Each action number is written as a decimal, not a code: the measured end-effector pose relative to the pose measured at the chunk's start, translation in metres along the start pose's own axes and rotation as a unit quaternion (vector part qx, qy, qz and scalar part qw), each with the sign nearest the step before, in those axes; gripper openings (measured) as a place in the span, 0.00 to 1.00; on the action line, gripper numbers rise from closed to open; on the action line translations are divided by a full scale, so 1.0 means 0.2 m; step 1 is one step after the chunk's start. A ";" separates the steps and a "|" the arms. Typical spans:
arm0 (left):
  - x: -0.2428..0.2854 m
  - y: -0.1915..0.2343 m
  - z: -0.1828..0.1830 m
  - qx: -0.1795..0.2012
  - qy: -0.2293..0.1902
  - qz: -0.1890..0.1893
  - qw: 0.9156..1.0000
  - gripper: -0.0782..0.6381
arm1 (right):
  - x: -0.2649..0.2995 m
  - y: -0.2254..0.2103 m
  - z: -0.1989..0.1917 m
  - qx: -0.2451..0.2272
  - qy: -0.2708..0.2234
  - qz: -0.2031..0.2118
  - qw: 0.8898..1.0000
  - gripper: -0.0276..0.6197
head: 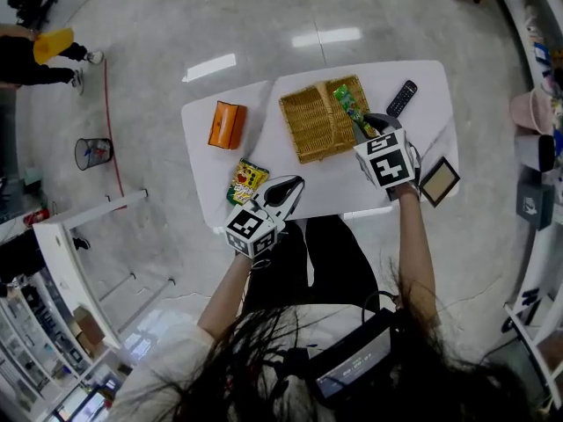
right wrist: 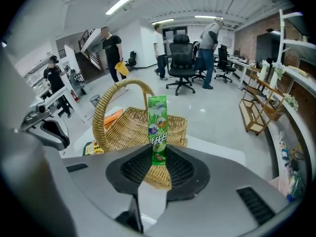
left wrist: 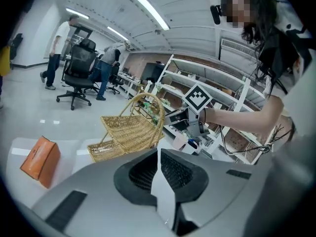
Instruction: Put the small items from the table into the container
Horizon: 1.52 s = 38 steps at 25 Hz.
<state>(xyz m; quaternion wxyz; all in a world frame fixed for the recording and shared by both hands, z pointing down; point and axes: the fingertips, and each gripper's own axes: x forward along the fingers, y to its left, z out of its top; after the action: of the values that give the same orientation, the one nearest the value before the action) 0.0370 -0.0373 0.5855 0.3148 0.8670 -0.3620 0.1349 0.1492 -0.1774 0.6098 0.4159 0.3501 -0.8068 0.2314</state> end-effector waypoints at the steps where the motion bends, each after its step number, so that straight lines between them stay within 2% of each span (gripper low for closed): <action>1: -0.01 0.01 0.00 0.000 0.000 0.002 1.000 0.13 | 0.02 0.01 0.01 -0.004 0.001 0.006 1.000 0.18; 7: -0.04 0.04 0.01 -0.007 -0.005 0.009 1.000 0.13 | 0.10 0.00 0.02 0.000 -0.007 0.017 1.000 0.19; 13: -0.06 0.06 0.01 -0.009 -0.006 0.015 1.000 0.13 | 0.11 0.00 -0.01 0.025 -0.003 0.030 0.999 0.25; 16: -0.07 0.07 0.01 -0.009 -0.005 0.017 1.000 0.13 | 0.09 -0.02 0.00 0.044 -0.021 0.023 0.999 0.25; 19: -0.06 0.07 0.00 -0.009 -0.005 0.017 1.000 0.13 | 0.02 -0.05 0.02 0.081 -0.055 0.017 0.995 0.25; 24: -0.06 0.04 0.03 -0.011 -0.013 0.014 1.000 0.13 | -0.15 -0.07 0.01 0.160 -0.119 0.013 0.980 0.24; 30: -0.02 0.00 0.04 -0.008 -0.010 0.002 1.000 0.13 | -0.36 -0.03 -0.14 0.234 -0.181 -0.020 0.955 0.15; 38: 0.04 -0.06 0.06 -0.005 -0.003 -0.020 1.000 0.13 | -0.45 0.10 -0.39 0.306 -0.193 -0.026 0.932 0.08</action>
<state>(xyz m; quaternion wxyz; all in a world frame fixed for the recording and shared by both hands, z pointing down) 0.0522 -0.0434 0.5741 0.3205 0.8729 -0.3461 0.1243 0.2101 -0.0783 0.5753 0.1308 0.5191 -0.7524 0.3839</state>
